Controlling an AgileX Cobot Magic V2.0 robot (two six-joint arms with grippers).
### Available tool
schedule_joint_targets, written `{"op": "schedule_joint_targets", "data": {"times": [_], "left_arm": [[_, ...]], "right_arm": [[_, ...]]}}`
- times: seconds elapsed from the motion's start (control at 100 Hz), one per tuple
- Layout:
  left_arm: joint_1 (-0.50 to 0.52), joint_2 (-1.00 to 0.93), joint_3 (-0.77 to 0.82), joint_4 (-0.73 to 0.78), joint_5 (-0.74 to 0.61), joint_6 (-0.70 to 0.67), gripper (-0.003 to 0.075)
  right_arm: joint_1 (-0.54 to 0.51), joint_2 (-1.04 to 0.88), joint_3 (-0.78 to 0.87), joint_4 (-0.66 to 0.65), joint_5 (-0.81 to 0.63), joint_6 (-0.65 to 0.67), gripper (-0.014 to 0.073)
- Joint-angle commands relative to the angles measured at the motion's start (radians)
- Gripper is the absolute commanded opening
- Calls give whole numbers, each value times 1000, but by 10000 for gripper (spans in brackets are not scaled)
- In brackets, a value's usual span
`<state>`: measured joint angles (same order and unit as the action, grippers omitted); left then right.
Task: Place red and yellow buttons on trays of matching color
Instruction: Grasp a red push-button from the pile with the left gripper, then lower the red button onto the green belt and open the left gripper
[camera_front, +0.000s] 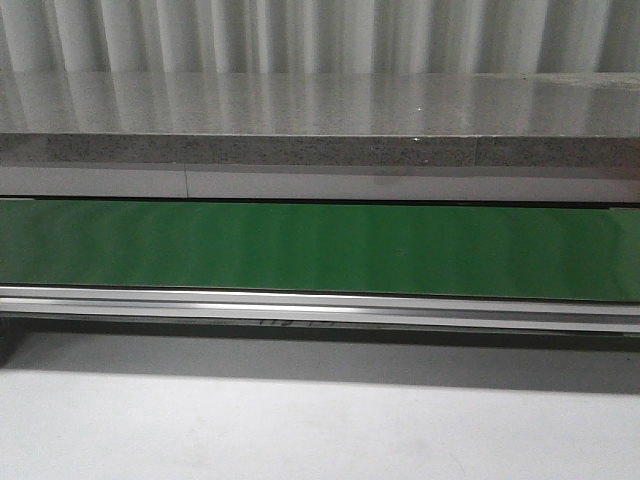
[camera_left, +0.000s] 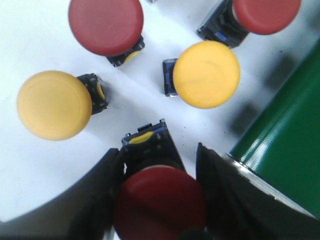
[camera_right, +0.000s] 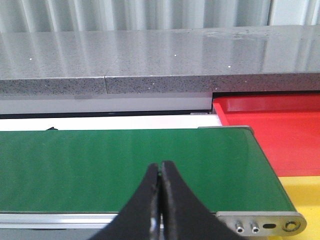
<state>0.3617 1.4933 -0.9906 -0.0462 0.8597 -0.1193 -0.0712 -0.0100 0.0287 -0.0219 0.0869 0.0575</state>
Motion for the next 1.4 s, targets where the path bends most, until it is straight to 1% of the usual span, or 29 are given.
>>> {"op": "schedule_joint_targets", "data": {"times": [0.0, 0.09, 0.19, 0.28, 0.43, 0.55, 0.68, 0.8, 0.85, 0.92, 0.99, 1.05, 1.12, 1.13, 1.16, 1.21, 1.39], "left_arm": [[0, -88, -43, -5, 10, 28, 122], [-27, -129, -70, -1, 43, 71, 122], [-66, -146, -115, -1, 59, 71, 122], [-122, -146, -155, -1, 62, 71, 122], [-232, -106, -205, -7, 74, 71, 122], [-299, -46, -253, 2, 101, 72, 122], [-330, 17, -290, 12, 107, 72, 122], [-337, 59, -304, 18, 118, 72, 126], [-337, 66, -304, 15, 118, 92, 135], [-337, 78, -304, 13, 118, 98, 174], [-337, 80, -304, 13, 118, 98, 258], [-337, 80, -304, 13, 116, 98, 377], [-337, 80, -304, -23, 126, 98, 523], [-337, 80, -304, -23, 126, 98, 523], [-337, 80, -304, -40, 126, 98, 559], [-337, 80, -304, -60, 116, 98, 573], [-337, 56, -304, -75, 74, 98, 565]], "right_arm": [[-5, -15, -20, 0, -75, -5, -65], [-5, -15, -20, 0, -75, -5, -65], [-5, -15, -20, 0, -75, -5, -65], [-5, -15, -20, 0, -75, -5, -65], [-5, -15, -20, 0, -75, -5, -65], [-5, -15, -20, 0, -75, -5, -65], [-5, -15, -20, 0, -75, -5, -65], [-5, -15, -20, 0, -75, -5, -65], [-5, -15, -20, 0, -75, -5, -65], [-5, -15, -20, 0, -75, -5, -65], [-5, -15, -20, 0, -75, -5, -65], [-5, -15, -20, 0, -75, -5, -65], [-5, -15, -20, 0, -75, -5, -65], [-5, -15, -20, 0, -75, -5, -65], [-5, -15, -20, 0, -75, -5, -65], [-5, -15, -20, 0, -75, -5, -65], [-5, -15, -20, 0, -75, -5, -65]]}}
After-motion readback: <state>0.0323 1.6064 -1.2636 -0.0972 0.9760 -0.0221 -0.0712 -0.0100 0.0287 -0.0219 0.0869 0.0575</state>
